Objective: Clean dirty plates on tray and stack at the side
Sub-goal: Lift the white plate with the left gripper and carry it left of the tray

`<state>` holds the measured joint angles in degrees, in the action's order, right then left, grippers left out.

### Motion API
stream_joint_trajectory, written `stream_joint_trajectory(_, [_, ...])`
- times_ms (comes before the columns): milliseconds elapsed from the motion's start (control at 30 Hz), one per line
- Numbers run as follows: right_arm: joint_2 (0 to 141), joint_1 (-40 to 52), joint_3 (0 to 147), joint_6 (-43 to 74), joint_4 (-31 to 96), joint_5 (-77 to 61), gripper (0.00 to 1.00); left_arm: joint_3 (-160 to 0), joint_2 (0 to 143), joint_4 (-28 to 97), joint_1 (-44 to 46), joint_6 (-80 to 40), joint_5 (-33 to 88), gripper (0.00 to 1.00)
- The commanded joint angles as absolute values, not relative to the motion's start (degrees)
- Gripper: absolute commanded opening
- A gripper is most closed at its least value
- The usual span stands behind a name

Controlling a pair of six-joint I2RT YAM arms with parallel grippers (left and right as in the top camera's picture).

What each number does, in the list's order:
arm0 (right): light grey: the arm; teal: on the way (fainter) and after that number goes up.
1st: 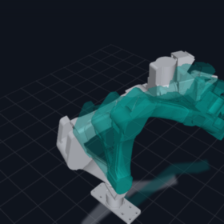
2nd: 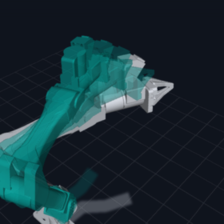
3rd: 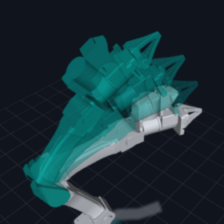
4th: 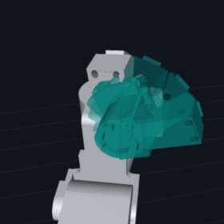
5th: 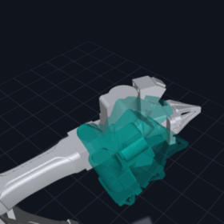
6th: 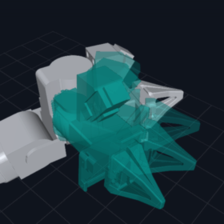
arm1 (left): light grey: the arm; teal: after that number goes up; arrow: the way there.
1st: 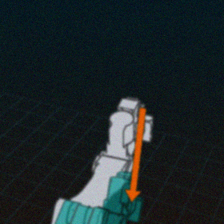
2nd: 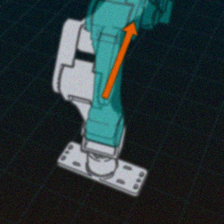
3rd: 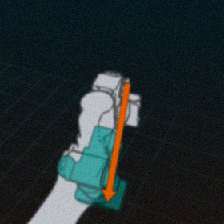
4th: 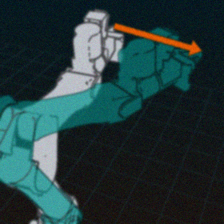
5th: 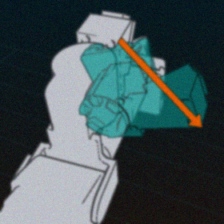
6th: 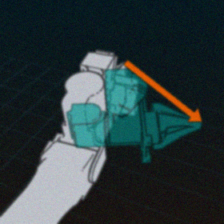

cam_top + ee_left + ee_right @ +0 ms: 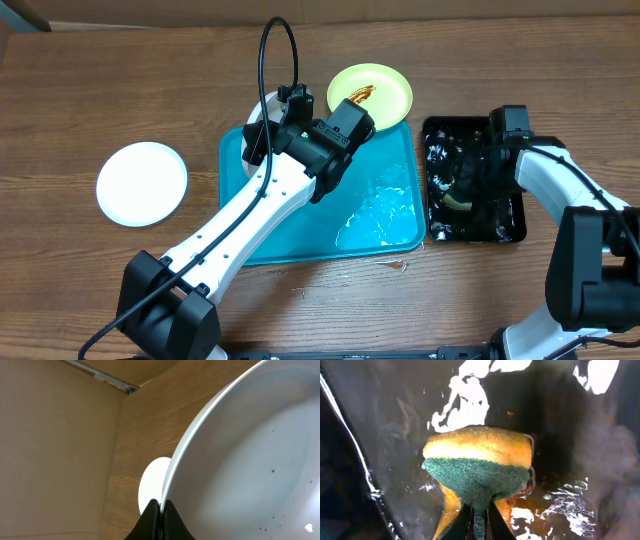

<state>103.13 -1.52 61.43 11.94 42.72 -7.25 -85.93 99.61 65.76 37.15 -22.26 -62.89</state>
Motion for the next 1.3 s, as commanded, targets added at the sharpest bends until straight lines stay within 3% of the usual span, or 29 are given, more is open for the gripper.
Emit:
stream_joint_trajectory(0, [101.69,-1.63,65.43,11.73,46.33,-7.18,0.04,-87.13,98.13,65.93,37.39,-22.33,-66.35,0.04])
stream_joint_trajectory(133, [98.3,-1.63,70.15,11.73,50.09,-7.18,0.04,-87.15,98.13,65.95,36.12,-23.24,-64.34,0.04])
stream_joint_trajectory(300, [91.85,-1.63,72.4,11.68,52.05,-7.16,0.04,-87.18,96.95,66.43,30.5,-23.33,-50.52,0.04])
stream_joint_trajectory(600, [89.47,-1.63,72.38,8.27,56.55,-6.83,0.04,-87.18,92.03,66.24,9.93,-22.94,-26.59,0.04])
stream_joint_trajectory(867, [89.47,-1.63,72.38,7.2,57.6,-6.52,0.04,-87.15,92.62,65.34,-8.6,-20.8,-25.54,0.04])
stream_joint_trajectory(1267, [89.47,-1.63,72.38,7.2,58.3,-6.5,0.04,-87.15,98.85,62.54,-21.19,-20.8,-25.43,0.04])
